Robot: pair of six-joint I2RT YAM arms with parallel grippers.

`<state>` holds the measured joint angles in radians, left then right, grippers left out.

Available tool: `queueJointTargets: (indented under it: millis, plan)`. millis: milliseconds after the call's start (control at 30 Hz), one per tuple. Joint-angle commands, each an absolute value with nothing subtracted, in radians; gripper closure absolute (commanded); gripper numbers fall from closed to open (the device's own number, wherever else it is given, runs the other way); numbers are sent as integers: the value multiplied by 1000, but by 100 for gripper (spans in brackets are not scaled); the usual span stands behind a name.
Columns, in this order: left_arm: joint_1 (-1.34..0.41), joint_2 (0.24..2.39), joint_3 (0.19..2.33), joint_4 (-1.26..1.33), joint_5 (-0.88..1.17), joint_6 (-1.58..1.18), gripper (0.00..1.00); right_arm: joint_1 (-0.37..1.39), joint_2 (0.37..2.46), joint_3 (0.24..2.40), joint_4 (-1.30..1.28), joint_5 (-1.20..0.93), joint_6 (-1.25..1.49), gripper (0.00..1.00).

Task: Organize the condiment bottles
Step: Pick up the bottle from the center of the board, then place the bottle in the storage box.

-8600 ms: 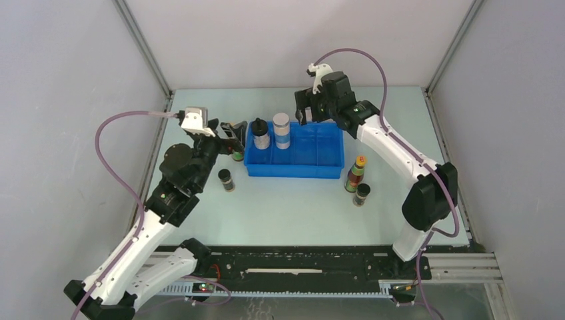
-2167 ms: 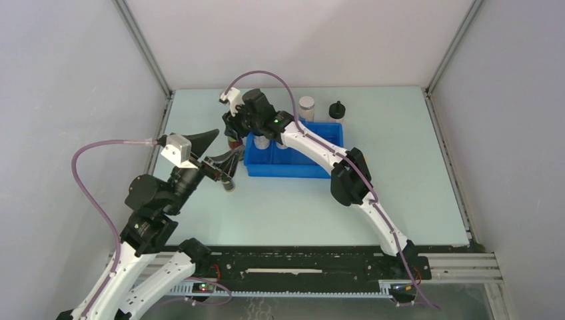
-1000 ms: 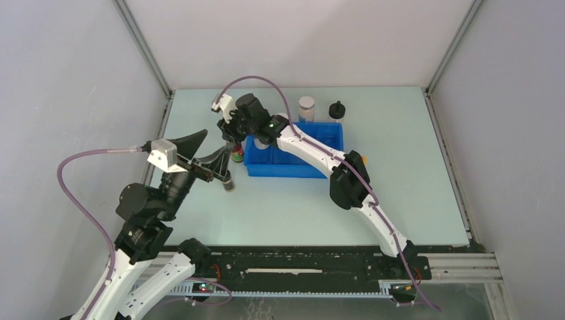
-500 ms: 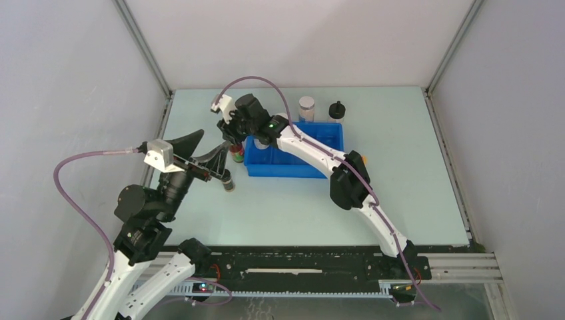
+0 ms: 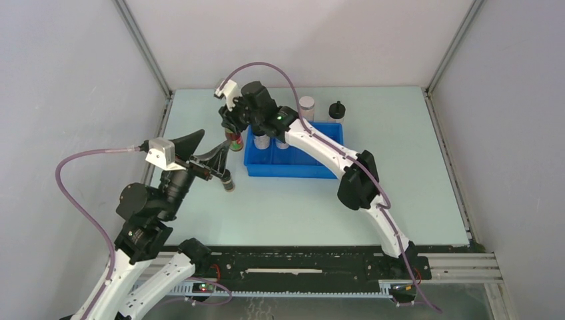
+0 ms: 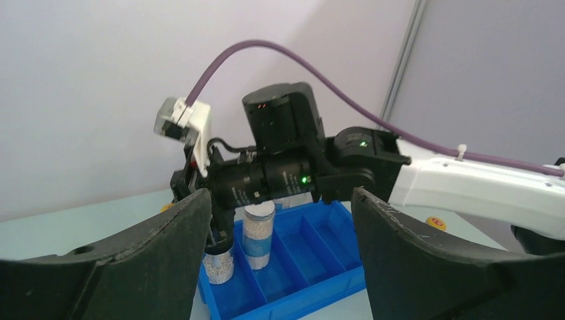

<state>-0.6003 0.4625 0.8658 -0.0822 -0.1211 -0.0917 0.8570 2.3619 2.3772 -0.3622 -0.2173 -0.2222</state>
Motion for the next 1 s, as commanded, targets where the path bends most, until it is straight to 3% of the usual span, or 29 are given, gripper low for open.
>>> queueJointTargets:
  millis: [0, 633, 967]
  plan:
    - [-605, 475, 884, -84, -129, -113, 19, 850, 2211, 2443, -227, -233, -200, 100]
    - [-606, 473, 914, -120, -157, -159, 20, 892, 1993, 2303, -329, -101, -221, 100]
    - [-607, 505, 933, -142, -162, -198, 21, 896, 1745, 1986, -281, 29, -192, 100]
